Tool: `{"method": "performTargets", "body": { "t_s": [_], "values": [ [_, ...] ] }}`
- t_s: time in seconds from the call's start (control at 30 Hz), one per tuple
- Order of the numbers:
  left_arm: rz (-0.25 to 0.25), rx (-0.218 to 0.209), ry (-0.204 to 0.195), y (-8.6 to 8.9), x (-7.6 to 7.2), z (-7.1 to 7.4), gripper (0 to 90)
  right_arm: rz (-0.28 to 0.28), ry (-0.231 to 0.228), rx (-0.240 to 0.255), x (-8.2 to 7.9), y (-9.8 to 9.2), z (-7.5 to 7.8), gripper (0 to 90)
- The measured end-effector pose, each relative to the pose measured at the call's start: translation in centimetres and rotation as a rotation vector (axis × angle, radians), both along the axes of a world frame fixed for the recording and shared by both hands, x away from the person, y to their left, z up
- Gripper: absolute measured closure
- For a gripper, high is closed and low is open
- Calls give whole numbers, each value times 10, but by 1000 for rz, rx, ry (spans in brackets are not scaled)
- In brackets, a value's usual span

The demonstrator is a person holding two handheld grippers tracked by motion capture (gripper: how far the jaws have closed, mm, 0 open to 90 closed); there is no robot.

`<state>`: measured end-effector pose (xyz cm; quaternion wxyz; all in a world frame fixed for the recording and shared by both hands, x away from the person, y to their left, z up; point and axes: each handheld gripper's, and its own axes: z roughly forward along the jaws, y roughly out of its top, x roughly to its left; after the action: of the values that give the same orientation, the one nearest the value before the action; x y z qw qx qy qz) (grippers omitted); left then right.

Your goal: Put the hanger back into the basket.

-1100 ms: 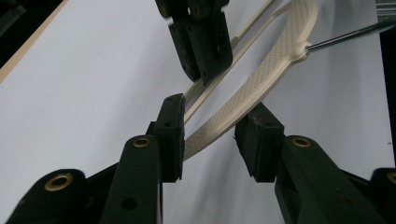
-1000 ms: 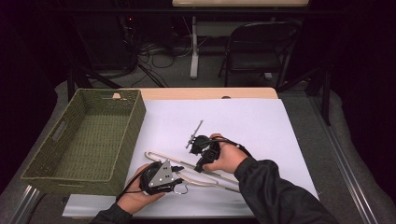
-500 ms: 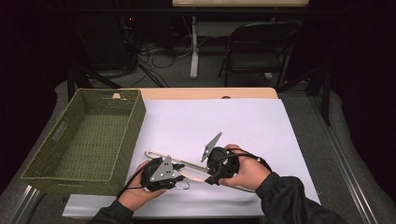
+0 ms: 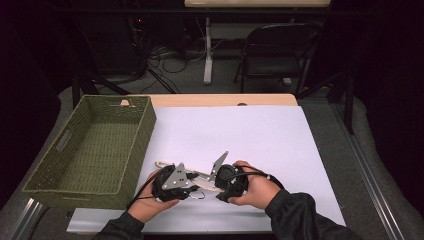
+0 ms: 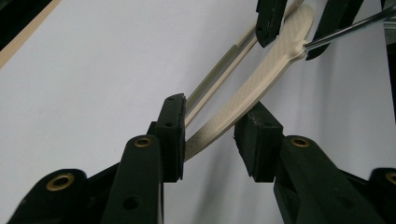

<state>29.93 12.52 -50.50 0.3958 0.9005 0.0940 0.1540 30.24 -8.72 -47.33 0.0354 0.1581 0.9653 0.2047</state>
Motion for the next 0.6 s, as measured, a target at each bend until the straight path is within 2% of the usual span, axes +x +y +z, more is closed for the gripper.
{"method": "performTargets", "body": {
  "t_s": [0.03,0.07,0.13,0.23,0.27,0.33,0.47,0.6],
  "values": [
    [0,0,0,0,0,0,637,0,0,0,0,0,0,667],
    [4,-3,7,0,1,0,634,-3,-12,-11,-1,1,1,712],
    [9,-12,11,0,2,0,629,-6,-15,-12,-1,2,2,719],
    [49,-25,6,4,4,3,536,-1,-35,-18,1,1,5,735],
    [69,-55,16,9,6,7,483,-14,-46,-15,2,-1,9,746],
    [78,-65,22,12,7,9,448,-22,-57,-11,5,-4,13,762],
    [106,-65,1,22,6,19,429,-36,-64,14,15,-12,19,800],
    [109,-56,2,25,7,23,429,-41,-81,8,22,-16,23,836]
  ]
}}
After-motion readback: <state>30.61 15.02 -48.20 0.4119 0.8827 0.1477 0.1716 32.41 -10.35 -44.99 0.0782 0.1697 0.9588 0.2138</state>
